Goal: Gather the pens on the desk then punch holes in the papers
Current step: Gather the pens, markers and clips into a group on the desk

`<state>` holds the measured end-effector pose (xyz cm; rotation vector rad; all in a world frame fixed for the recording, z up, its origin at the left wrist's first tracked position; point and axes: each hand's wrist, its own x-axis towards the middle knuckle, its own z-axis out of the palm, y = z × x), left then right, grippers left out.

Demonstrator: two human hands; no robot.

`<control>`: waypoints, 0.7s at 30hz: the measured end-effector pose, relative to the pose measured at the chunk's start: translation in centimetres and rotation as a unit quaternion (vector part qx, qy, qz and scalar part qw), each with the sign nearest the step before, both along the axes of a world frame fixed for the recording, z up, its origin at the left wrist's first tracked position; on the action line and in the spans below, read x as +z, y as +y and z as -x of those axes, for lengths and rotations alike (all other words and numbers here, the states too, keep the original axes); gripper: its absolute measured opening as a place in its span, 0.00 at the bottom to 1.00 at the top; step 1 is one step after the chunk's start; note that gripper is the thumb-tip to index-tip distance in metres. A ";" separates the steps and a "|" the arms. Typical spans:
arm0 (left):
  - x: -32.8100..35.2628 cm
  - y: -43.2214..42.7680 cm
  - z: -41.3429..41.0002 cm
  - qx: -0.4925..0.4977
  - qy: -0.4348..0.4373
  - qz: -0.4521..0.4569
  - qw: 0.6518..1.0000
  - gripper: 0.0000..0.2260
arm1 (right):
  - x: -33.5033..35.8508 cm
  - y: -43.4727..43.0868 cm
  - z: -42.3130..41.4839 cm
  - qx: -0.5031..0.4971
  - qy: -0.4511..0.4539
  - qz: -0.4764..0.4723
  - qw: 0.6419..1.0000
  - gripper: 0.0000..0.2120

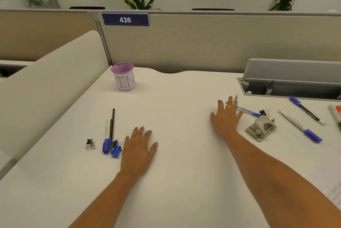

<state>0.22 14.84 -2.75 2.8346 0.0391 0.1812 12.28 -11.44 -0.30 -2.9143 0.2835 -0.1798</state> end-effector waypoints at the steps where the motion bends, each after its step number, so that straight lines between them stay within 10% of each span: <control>1: -0.1 0.0 0.0 0.006 0.006 0.007 1.000 0.23 | 0.2 -0.9 -0.4 -0.017 0.011 0.014 1.000 0.26; 14: 0.0 -0.2 -0.1 0.022 -0.007 0.018 1.000 0.22 | 3.4 -7.4 -3.7 -0.182 0.220 0.050 0.957 0.41; 21: 0.0 -0.3 -0.1 0.022 -0.010 0.024 0.999 0.21 | 2.6 -6.7 -4.4 -0.159 0.201 0.009 0.966 0.31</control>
